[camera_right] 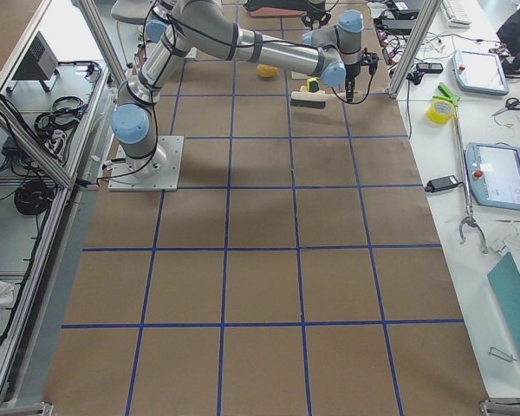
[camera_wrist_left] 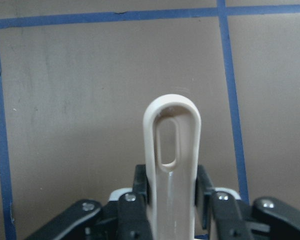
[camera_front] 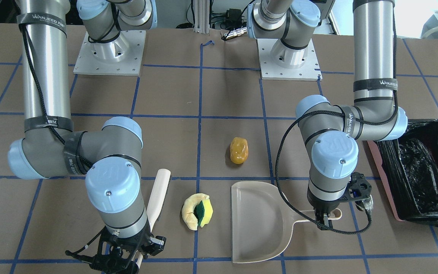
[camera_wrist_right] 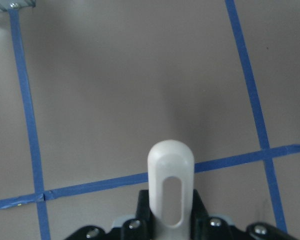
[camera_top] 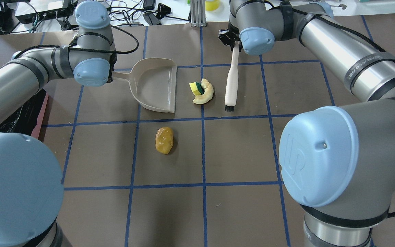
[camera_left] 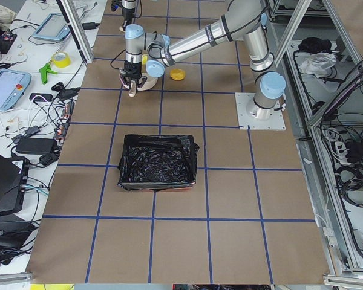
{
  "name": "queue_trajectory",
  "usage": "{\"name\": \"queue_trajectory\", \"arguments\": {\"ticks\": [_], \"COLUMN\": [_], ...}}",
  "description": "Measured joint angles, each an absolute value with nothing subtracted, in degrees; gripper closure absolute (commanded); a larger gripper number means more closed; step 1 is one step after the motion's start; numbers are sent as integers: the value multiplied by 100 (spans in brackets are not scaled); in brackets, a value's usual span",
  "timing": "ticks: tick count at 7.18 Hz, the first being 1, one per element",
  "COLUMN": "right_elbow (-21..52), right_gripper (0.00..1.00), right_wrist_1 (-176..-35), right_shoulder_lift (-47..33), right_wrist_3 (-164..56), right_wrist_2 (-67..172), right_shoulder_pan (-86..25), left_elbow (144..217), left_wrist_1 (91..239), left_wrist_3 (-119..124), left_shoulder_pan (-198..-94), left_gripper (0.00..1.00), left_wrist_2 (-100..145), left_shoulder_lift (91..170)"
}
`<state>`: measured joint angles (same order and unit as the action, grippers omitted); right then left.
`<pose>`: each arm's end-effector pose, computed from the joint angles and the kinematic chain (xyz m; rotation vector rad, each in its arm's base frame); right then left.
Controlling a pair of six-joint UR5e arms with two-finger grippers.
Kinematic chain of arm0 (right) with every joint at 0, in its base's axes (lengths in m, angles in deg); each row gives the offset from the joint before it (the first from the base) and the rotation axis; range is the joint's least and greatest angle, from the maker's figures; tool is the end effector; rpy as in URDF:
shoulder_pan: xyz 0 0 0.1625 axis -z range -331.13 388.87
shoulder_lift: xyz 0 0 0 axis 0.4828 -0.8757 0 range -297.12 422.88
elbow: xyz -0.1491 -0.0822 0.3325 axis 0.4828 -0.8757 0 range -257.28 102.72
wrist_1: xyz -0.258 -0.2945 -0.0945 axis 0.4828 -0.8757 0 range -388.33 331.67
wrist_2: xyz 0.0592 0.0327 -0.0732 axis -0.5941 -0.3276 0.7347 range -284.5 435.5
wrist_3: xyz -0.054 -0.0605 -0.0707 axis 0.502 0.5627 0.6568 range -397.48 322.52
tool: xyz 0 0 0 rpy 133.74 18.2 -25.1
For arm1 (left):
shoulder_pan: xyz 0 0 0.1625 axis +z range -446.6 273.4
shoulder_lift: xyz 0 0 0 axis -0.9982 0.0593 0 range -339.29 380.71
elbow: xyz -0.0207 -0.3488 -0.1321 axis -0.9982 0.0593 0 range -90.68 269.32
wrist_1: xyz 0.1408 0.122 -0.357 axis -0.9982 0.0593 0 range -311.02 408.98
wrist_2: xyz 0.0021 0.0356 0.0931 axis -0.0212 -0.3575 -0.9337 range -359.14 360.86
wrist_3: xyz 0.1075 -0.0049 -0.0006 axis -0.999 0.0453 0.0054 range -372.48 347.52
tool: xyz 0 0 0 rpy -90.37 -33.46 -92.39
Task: Sweep and dump trash into bin
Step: 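Lift the white brush with the right gripper and move it toward the sponge, then sweep the sponge and ring piece into the dustpan with the right gripper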
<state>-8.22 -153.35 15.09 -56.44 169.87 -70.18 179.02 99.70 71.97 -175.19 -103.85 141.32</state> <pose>0.2380 -0.6988 0.2208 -0.2821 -3.0886 0.3917 -0.0904 -0.6353 0.2050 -2.0806 2.1916 -0.4361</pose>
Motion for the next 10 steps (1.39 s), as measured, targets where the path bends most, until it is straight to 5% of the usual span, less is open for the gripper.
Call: {"name": "queue_trajectory", "arguments": {"ticks": [10], "right_elbow": [-1207], "right_gripper": [100], "right_wrist_1": [-16174], "right_shoulder_lift": [2016], "right_wrist_3": [-6283], "right_wrist_2": [17134], "right_shoulder_pan": [-7432], "left_elbow": [17897], "left_wrist_1": [9996], "left_wrist_3": [7242], "left_shoulder_pan": [-17519], "left_gripper": [100], "left_wrist_2": [-10478], "left_shoulder_lift": [14220]}}
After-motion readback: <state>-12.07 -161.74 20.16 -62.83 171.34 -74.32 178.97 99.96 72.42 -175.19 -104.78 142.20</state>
